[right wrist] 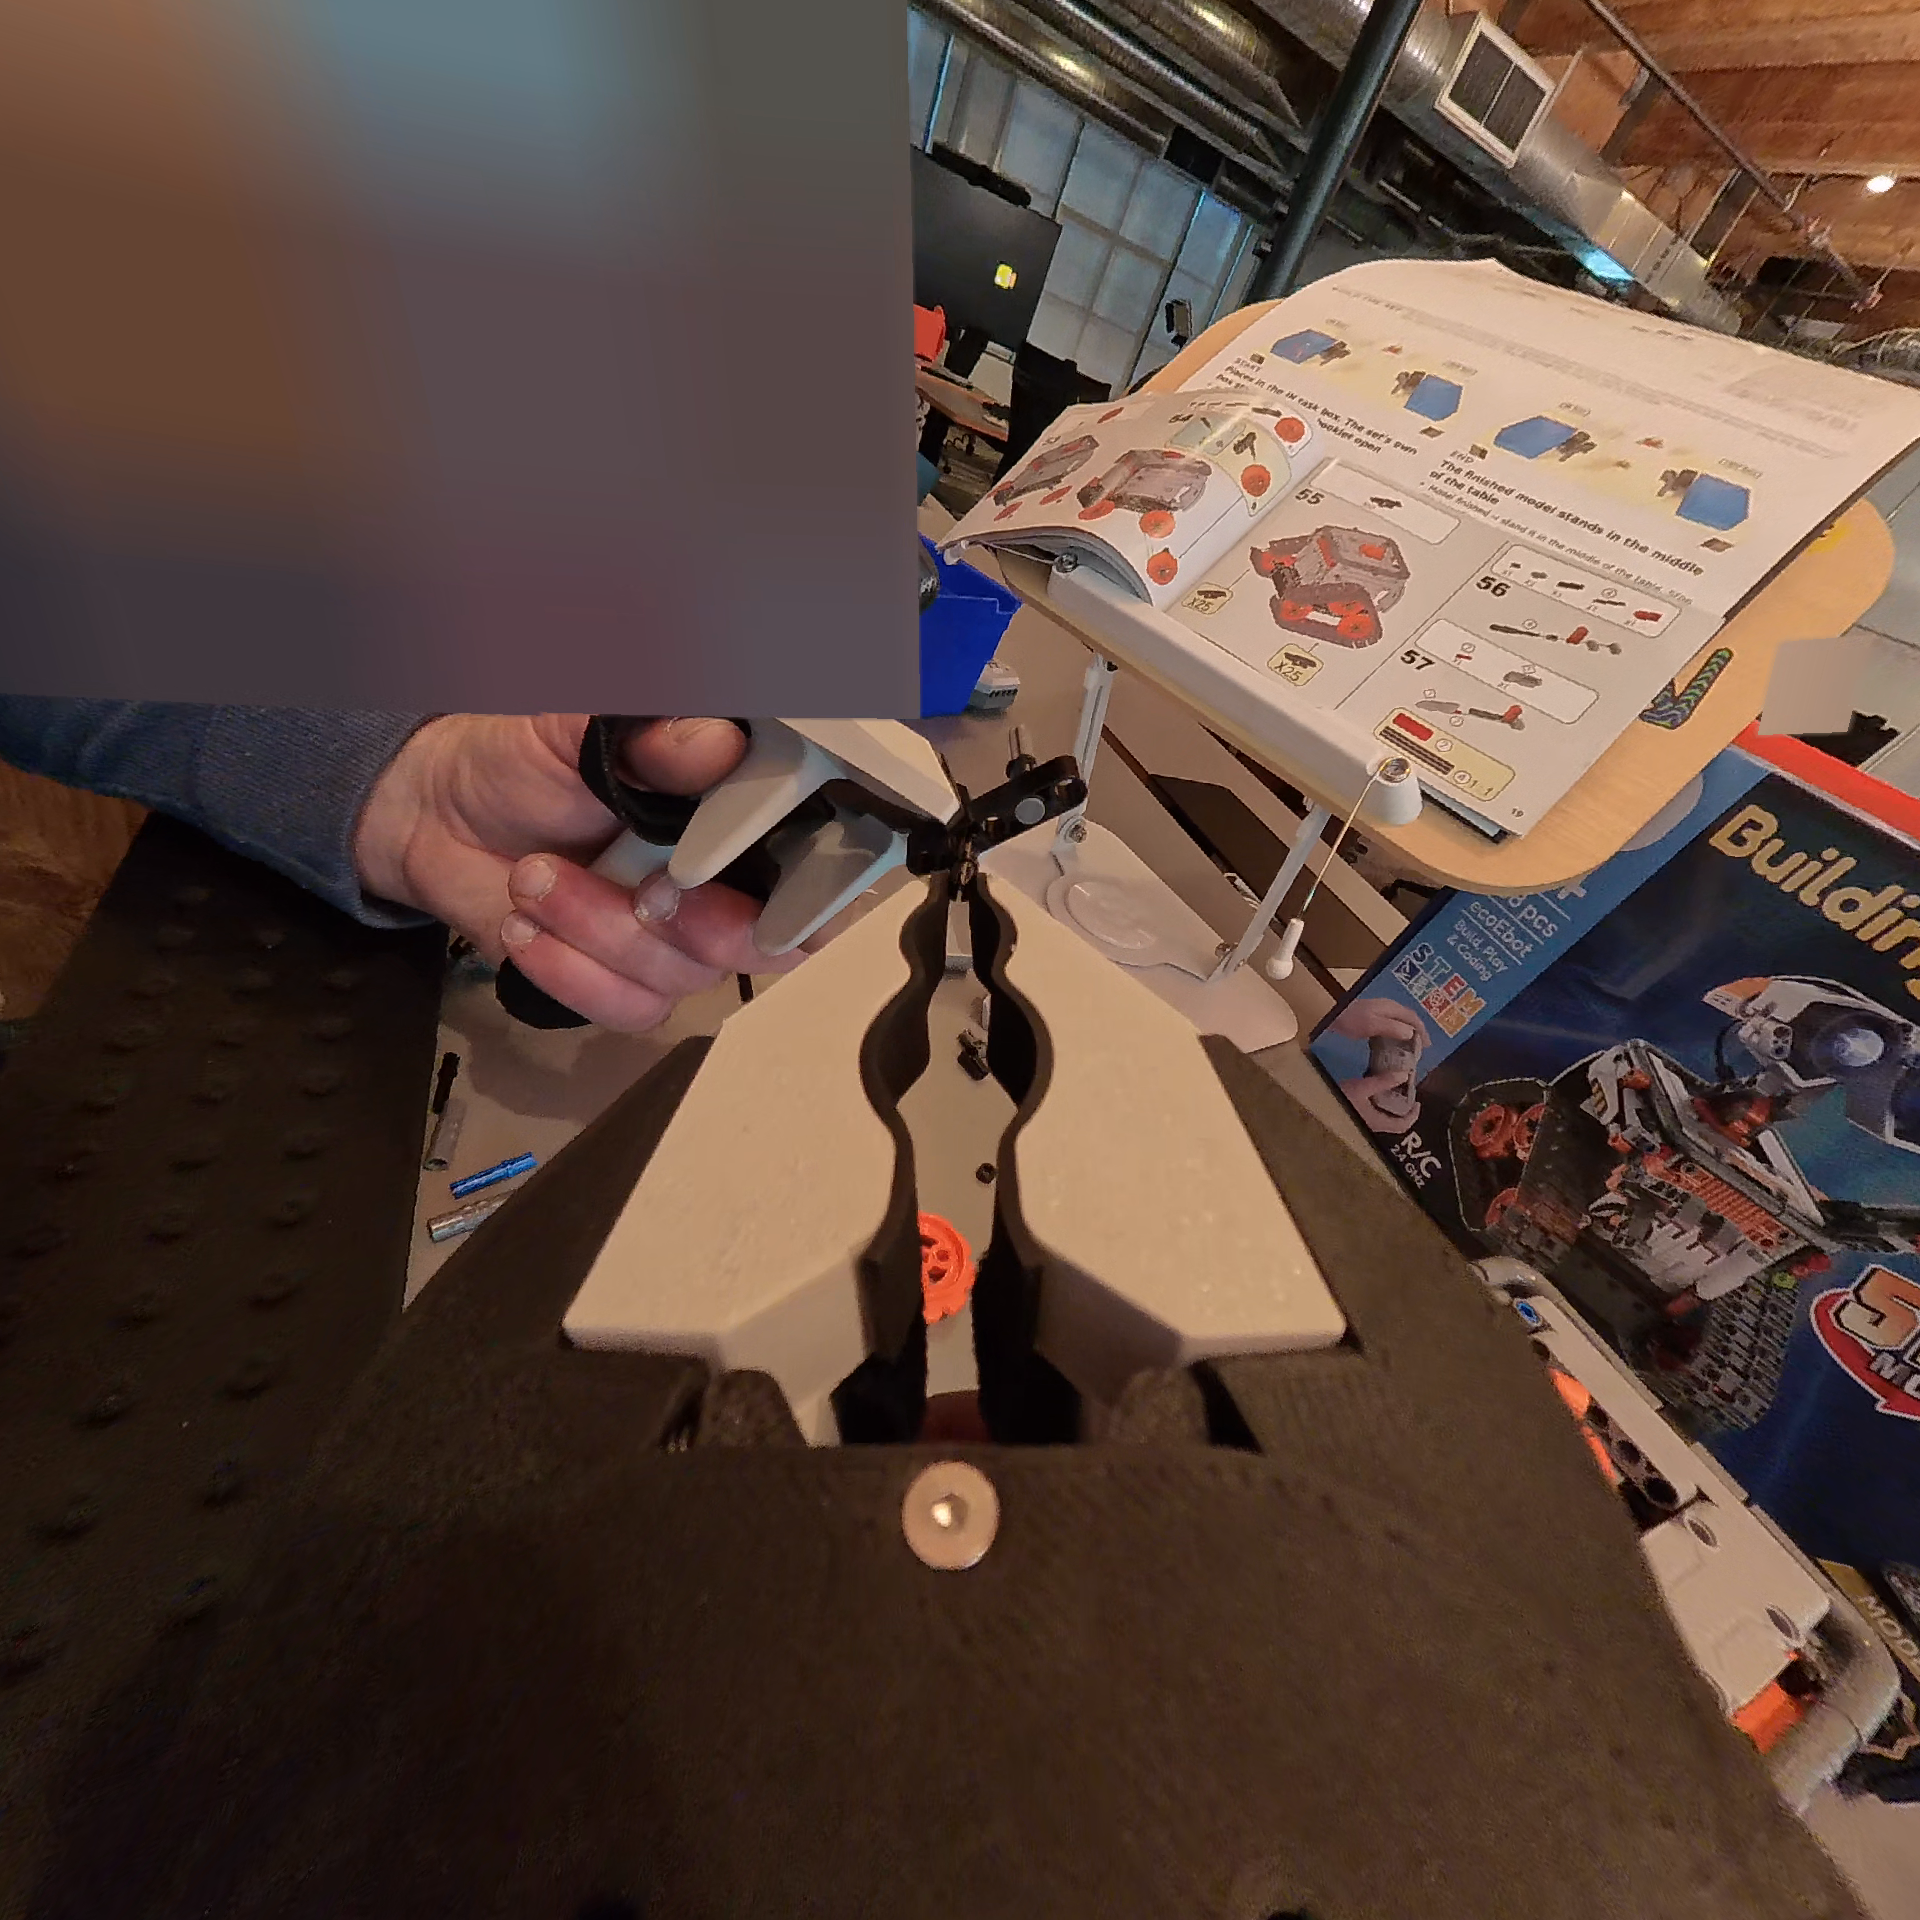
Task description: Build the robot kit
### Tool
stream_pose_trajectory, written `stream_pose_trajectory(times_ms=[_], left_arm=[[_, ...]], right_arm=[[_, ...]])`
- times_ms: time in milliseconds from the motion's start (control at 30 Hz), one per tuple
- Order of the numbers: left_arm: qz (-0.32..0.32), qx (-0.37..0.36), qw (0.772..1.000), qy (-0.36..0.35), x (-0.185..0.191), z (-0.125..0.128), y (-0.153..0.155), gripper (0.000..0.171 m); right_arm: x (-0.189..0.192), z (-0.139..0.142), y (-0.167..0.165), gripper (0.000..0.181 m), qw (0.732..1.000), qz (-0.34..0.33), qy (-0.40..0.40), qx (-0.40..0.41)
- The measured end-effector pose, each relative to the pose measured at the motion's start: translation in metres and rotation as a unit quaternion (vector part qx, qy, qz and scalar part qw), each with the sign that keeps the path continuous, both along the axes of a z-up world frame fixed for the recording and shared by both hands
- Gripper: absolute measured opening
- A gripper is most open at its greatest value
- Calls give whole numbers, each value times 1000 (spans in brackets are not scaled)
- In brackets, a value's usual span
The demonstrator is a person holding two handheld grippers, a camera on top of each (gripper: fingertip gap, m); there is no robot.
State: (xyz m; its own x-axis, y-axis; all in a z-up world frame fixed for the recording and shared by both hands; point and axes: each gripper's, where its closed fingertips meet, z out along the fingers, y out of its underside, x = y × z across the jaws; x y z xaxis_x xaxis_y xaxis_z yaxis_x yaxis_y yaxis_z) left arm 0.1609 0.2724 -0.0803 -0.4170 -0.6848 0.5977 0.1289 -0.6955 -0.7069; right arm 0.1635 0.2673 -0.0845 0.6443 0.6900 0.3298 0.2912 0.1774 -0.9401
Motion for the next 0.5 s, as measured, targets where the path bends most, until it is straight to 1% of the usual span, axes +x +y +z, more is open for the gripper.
stream_pose_trajectory(times_ms=[267,500], left_arm=[[-1,-14,1000,-1,1,-1,0,6],[-11,0,1000,7,2,-3,-5,6]], right_arm=[[-1,-3,-1,1,1000,-6,-17,14],[-1,-6,-4,1,999,2,-42,18]])
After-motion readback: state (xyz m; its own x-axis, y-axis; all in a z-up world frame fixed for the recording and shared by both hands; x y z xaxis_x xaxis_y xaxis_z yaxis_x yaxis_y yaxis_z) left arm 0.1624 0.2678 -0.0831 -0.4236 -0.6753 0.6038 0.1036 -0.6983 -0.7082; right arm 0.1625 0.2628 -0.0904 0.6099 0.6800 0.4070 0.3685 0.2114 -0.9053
